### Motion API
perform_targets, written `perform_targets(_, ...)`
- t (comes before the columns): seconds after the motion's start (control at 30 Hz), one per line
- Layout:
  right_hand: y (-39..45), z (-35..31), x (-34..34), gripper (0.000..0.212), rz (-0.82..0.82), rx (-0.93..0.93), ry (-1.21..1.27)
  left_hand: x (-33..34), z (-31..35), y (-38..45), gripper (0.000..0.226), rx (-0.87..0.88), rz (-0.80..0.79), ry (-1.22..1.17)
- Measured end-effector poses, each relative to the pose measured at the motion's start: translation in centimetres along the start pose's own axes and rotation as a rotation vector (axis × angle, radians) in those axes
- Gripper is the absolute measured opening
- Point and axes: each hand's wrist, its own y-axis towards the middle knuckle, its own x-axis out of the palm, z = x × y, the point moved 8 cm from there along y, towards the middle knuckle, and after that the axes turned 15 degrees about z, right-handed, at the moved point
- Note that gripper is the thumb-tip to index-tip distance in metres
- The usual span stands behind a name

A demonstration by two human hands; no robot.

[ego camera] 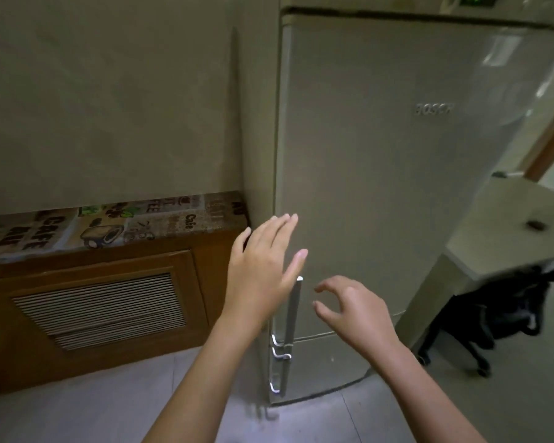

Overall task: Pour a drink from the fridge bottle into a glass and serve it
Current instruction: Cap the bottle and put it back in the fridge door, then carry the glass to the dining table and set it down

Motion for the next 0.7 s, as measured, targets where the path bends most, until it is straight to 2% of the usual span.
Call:
perform_targets(0.17,-5.5,2.1,-5.6,0.044,0.192,0.095,-0.026,-0.5,3.5,-3.6,0.051,0.032,-0.072,-0.103)
perform_targets(0.4,-11.9,8.9,-12.8,0.050,0.226,0.226,-0.121,1.3,12.0,-5.8,0.051,0.115,-0.147,-0.188)
perform_targets(0.53,-15.6,15.1,-17.1,0.050,0.275,0.312,-0.162,3.3,18.8,-6.8,0.052,0.174,-0.182,-0.213)
perform_targets(0.7,-20.6,23.9,-22.6,0.051,0.316,0.412,-0.236,6.5,30.3,-8.6,0.053,0.233,-0.222,-0.284)
